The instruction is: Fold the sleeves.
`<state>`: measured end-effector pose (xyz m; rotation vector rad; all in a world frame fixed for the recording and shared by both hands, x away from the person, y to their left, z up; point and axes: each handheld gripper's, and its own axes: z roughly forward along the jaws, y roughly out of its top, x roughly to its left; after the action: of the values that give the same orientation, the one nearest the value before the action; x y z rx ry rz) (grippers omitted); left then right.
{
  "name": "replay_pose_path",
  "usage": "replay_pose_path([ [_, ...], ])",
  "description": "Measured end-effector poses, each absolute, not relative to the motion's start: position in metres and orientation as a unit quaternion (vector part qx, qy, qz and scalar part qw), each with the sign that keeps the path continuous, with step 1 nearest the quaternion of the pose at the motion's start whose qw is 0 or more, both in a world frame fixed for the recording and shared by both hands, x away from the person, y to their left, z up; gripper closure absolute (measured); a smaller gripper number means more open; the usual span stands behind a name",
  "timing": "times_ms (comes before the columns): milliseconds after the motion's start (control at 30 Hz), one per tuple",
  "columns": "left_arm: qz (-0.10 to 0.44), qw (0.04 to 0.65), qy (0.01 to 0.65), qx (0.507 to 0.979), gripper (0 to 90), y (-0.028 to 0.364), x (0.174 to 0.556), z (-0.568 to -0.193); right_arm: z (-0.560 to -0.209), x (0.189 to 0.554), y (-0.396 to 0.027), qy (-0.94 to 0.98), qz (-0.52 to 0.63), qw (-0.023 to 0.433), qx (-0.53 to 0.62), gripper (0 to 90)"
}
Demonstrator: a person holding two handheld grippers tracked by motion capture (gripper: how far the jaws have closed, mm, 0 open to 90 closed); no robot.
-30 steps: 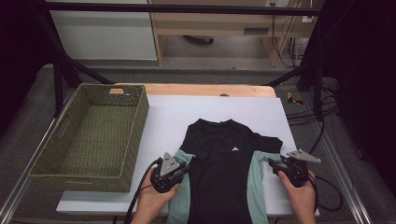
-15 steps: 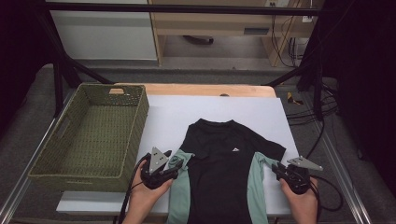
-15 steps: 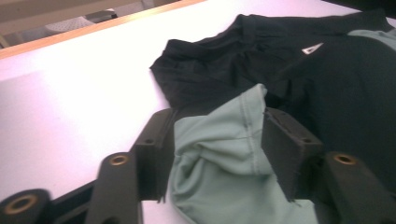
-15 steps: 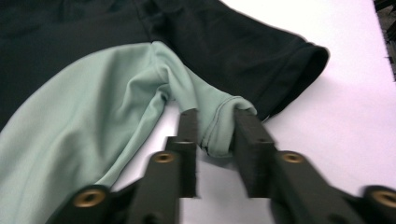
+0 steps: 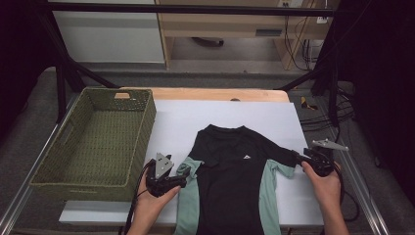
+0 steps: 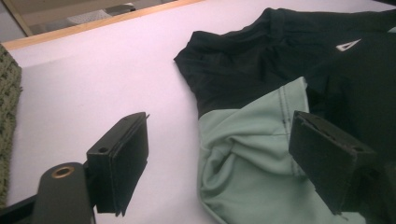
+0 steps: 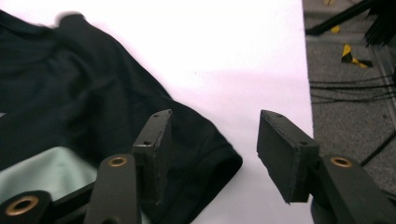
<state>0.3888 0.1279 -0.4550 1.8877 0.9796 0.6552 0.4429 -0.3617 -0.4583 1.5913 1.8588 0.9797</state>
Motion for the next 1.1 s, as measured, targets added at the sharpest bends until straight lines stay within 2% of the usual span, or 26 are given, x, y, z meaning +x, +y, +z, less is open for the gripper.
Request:
replay_pose_path([
  [200,0.27,0.439,0.4,0.758,19.3,0.133,0.392,-0.457,-0.473,0.457,-0.362,0.692,0.337,0.223,0.598,52.0],
  [333,0.268,0.439,0.406,0.755,19.3,0.136,0.394,-0.458,-0.477,0.456,-0.36,0.701,0.324,0.217,0.597,62.2],
  [500,0.267,0.438,0.408,0.755,19.3,0.138,0.395,-0.46,-0.478,0.454,-0.361,0.704,0.328,0.223,0.589,86.7],
  [733,0.267,0.44,0.409,0.753,19.3,0.139,0.395,-0.46,-0.447,0.446,-0.336,0.722,0.353,0.233,0.547,87.9],
  [900,0.264,0.44,0.408,0.755,19.3,0.138,0.395,-0.46,-0.422,0.442,-0.296,0.748,0.361,0.235,0.505,88.0],
  [1100,0.262,0.438,0.406,0.758,19.3,0.137,0.395,-0.461,-0.408,0.444,-0.252,0.767,0.371,0.221,0.475,88.1],
])
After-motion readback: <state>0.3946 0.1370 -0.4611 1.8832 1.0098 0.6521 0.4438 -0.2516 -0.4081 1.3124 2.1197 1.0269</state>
